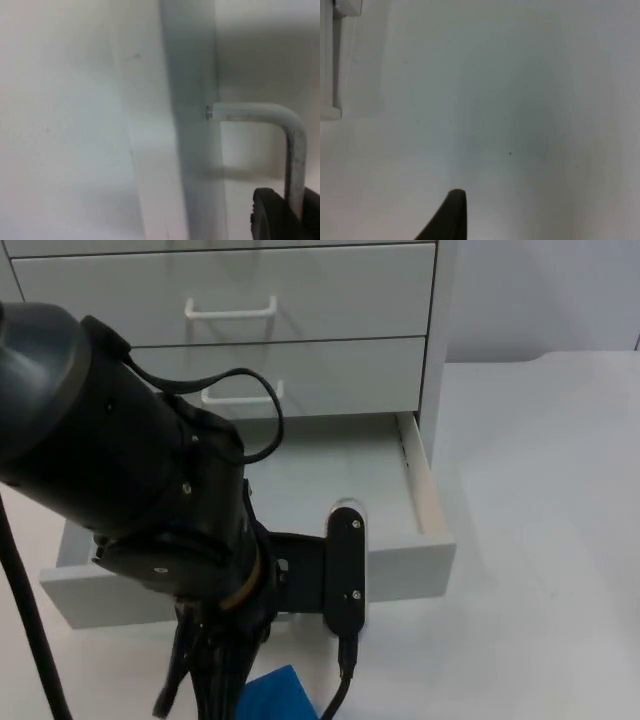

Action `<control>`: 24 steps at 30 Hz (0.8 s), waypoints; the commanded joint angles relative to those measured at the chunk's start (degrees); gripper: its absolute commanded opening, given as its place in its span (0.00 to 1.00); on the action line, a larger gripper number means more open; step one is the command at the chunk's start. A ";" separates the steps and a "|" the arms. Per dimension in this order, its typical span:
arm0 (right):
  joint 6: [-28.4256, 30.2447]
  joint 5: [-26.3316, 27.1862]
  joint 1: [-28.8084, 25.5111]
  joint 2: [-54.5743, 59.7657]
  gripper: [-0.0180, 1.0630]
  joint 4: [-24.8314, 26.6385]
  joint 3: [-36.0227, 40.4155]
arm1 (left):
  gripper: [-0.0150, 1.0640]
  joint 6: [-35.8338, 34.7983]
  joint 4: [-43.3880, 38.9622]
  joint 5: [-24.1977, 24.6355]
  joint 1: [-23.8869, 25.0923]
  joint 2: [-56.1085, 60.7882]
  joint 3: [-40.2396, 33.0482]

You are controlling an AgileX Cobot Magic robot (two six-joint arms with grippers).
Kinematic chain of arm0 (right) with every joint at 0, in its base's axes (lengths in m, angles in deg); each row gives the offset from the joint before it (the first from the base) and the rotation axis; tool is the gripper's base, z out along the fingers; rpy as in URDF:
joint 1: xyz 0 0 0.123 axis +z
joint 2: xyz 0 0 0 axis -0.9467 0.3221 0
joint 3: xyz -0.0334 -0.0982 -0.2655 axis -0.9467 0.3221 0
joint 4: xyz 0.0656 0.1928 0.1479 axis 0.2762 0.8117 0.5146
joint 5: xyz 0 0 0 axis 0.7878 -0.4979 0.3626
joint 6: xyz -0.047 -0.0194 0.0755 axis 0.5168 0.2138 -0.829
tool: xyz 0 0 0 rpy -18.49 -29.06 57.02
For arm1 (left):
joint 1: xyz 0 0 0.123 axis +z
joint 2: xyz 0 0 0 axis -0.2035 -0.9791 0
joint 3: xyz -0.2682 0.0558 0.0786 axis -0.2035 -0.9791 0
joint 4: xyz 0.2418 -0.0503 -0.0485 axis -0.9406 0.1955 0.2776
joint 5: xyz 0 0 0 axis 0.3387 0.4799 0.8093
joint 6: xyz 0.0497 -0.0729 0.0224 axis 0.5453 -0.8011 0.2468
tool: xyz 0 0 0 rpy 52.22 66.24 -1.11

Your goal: Open the drawer with the left hand, place the block into the drawer with the right hand, then close the drawer with the left hand.

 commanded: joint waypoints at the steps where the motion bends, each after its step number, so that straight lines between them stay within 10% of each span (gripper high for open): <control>1: -0.17 0.41 -0.33 0.00 0.99 0.37 -0.27 | 0.01 3.29 3.40 -2.36 -1.19 -0.21 -0.98; 8: -0.17 0.41 -0.33 0.00 0.99 0.62 -0.27 | 0.02 3.29 3.15 -3.72 -1.19 -0.21 -0.98; 15: -0.17 0.41 -0.33 0.00 0.99 0.62 -0.27 | 0.49 2.86 3.71 -3.45 -1.29 0.05 -0.98; 24: -0.17 0.41 -0.33 0.00 0.99 0.62 -0.27 | 0.58 2.86 4.58 -3.12 -1.29 4.70 -0.98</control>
